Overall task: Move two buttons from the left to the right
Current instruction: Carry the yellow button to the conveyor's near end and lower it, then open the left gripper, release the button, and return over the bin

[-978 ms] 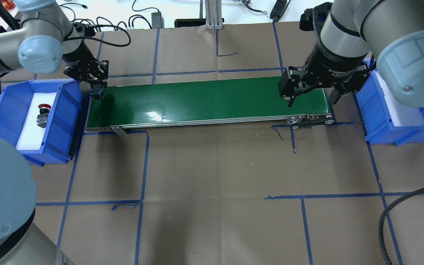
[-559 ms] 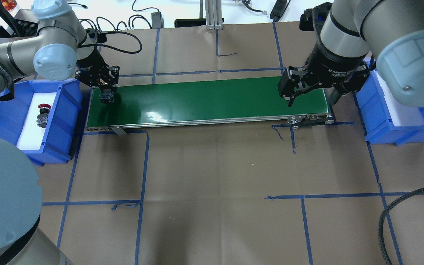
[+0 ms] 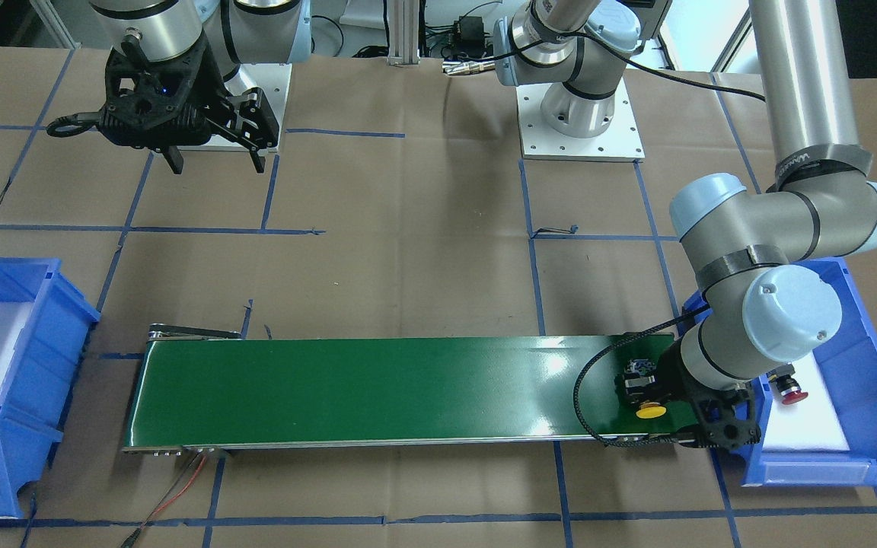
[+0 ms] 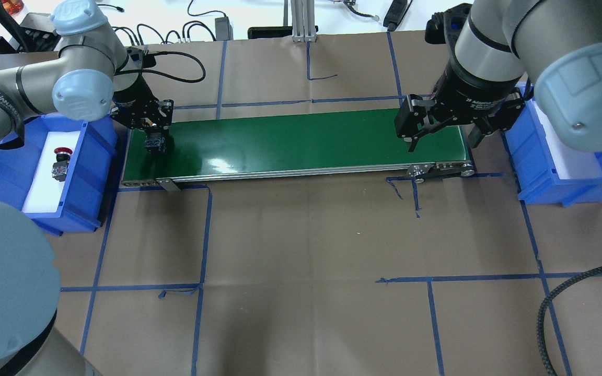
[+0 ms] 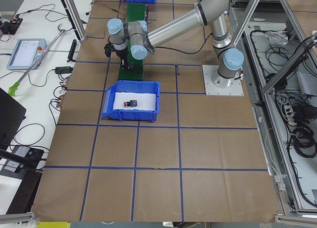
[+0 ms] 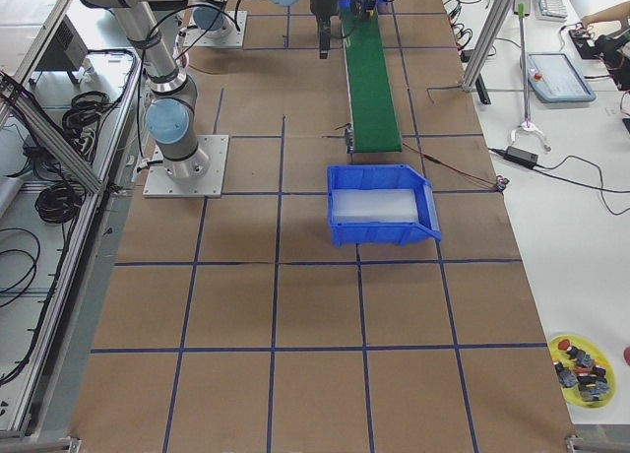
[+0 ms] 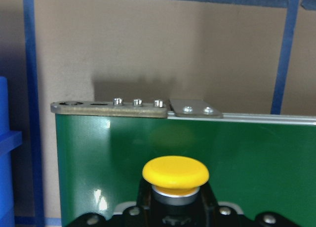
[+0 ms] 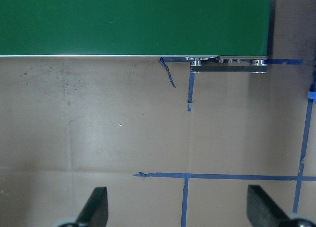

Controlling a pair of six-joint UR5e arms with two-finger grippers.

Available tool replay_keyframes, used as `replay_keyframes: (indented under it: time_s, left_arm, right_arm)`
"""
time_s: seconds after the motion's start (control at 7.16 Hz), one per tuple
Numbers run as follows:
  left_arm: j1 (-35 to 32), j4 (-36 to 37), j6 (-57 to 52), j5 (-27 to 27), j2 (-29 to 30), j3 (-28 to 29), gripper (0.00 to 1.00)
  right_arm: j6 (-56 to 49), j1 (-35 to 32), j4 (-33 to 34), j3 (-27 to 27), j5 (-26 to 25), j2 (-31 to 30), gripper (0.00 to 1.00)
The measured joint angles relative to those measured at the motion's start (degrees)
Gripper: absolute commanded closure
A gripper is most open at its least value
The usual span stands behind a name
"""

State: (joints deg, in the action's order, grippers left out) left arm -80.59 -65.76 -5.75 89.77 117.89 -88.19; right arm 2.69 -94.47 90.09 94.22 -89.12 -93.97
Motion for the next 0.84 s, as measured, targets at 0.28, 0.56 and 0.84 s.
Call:
replay_keyframes:
  time_s: [0.28, 0.56, 0.84]
  left_arm:
    - [0.1, -0.9, 0.0, 0.1, -1.1, 1.5, 0.00]
    - [0.3, -7.2, -0.3, 0.1, -3.7, 5.4, 0.00]
    - [0.7, -17.4, -1.1, 0.8, -5.9, 12.5, 0.00]
  right_arm:
    - [0.0, 0.0, 0.0, 0.0, 0.0, 0.0, 0.00]
    - [0.0, 0.0, 0.0, 0.0, 0.0, 0.0, 0.00]
    - [0.0, 0.0, 0.0, 0.0, 0.0, 0.0, 0.00]
